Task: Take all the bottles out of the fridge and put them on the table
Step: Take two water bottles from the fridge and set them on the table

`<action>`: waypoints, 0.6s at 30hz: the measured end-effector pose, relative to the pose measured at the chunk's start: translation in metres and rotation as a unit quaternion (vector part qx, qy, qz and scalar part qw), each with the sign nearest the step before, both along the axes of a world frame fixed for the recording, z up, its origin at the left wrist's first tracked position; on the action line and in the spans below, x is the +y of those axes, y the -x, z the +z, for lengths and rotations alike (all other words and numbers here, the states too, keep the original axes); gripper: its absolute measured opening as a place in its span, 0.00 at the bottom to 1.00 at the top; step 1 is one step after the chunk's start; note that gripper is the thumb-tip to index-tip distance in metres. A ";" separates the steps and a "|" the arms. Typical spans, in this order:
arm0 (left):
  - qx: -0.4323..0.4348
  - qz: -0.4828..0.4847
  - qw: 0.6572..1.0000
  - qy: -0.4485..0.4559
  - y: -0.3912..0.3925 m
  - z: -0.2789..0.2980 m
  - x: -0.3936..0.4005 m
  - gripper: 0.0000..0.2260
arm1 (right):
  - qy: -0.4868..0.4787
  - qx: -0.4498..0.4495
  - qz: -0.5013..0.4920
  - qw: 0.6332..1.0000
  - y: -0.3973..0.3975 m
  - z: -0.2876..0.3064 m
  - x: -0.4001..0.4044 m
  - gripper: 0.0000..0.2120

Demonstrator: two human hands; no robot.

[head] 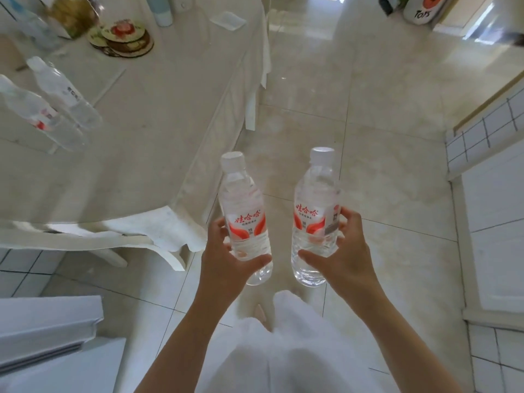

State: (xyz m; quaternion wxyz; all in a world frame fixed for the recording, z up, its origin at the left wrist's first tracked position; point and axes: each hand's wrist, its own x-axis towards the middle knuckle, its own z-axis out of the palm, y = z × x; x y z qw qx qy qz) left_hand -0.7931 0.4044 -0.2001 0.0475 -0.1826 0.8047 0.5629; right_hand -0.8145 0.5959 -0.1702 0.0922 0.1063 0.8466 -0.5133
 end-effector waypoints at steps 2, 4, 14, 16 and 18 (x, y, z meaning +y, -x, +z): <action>-0.001 0.013 1.000 -0.004 0.023 -0.002 -0.005 0.35 | 0.006 -0.003 0.014 1.000 0.029 -0.002 -0.005 0.43; -0.004 0.034 0.999 -0.004 0.047 -0.005 -0.010 0.36 | 0.002 -0.003 0.032 0.999 0.062 -0.008 -0.010 0.43; -0.001 0.178 0.984 -0.016 0.182 -0.008 -0.016 0.39 | -0.011 0.022 0.168 0.985 0.241 -0.011 -0.031 0.43; 0.004 0.201 0.980 -0.008 0.205 -0.006 -0.018 0.39 | -0.012 0.021 0.195 0.981 0.274 -0.009 -0.037 0.43; 0.009 0.235 0.972 -0.003 0.229 -0.005 -0.023 0.38 | -0.013 0.023 0.222 0.975 0.309 -0.009 -0.046 0.42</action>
